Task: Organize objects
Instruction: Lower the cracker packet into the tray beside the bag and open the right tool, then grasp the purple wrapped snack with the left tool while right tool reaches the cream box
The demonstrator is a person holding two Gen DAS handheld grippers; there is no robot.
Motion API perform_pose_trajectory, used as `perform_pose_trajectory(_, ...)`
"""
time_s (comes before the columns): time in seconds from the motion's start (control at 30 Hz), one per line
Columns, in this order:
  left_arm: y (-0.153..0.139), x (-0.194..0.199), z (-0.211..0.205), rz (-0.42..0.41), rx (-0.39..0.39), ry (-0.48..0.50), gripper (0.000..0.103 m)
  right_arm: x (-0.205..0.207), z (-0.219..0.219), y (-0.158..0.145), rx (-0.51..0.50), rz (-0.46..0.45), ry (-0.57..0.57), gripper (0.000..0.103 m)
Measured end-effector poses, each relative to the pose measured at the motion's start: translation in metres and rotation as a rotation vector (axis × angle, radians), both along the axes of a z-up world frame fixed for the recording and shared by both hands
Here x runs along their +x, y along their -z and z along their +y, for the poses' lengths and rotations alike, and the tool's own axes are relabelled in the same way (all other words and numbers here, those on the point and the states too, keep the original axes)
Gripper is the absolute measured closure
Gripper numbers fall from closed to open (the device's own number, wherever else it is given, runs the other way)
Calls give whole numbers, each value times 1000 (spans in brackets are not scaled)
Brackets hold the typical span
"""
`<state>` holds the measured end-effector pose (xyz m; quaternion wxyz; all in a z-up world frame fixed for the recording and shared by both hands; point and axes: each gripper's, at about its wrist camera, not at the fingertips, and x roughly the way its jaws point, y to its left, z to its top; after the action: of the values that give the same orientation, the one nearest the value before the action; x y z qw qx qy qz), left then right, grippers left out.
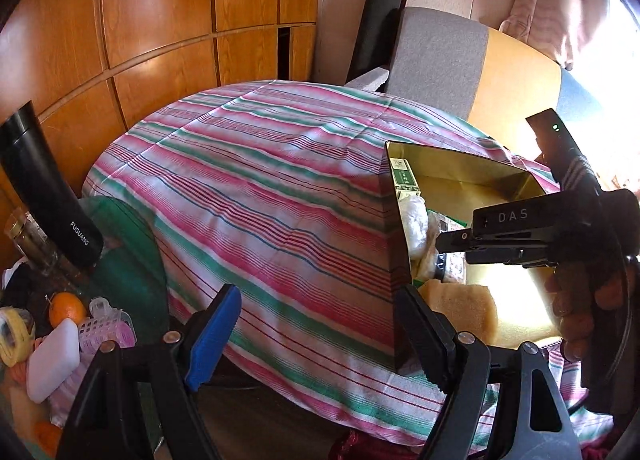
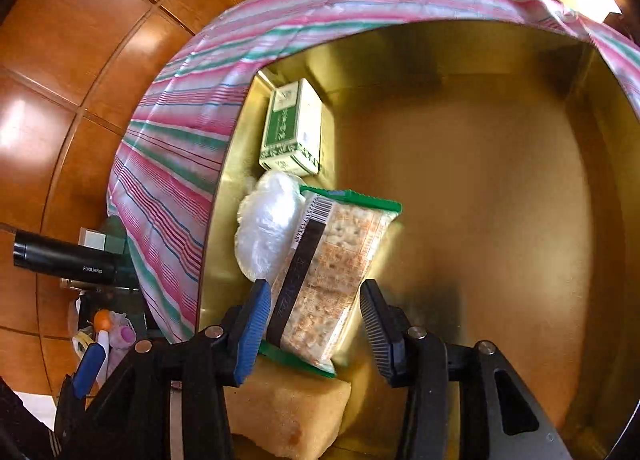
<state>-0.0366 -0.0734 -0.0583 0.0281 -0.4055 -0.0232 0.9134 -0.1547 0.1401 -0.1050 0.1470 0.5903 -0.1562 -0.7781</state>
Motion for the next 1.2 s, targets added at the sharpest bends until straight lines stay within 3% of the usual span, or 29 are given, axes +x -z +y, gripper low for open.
perform_pose_trajectory(0.17,-5,2,5,11,-7,9,22,14,12,-29,45,106,16,56)
perform_pose_trajectory(0.3,-13,4,11,31,-17,20,22,32,23,-54,136,215,21,55)
perform_pose_trajectory(0.47,-22,8,23,54,-32,49,22,57,42,-72,202,311,55,49)
perform_pose_trajectory(0.93,-35,18,77,77,-76,176,22,118,104,-90,344,428,150,48)
perform_pose_trajectory(1.2,-39,21,118,89,-94,284,22,145,171,-101,390,448,269,47)
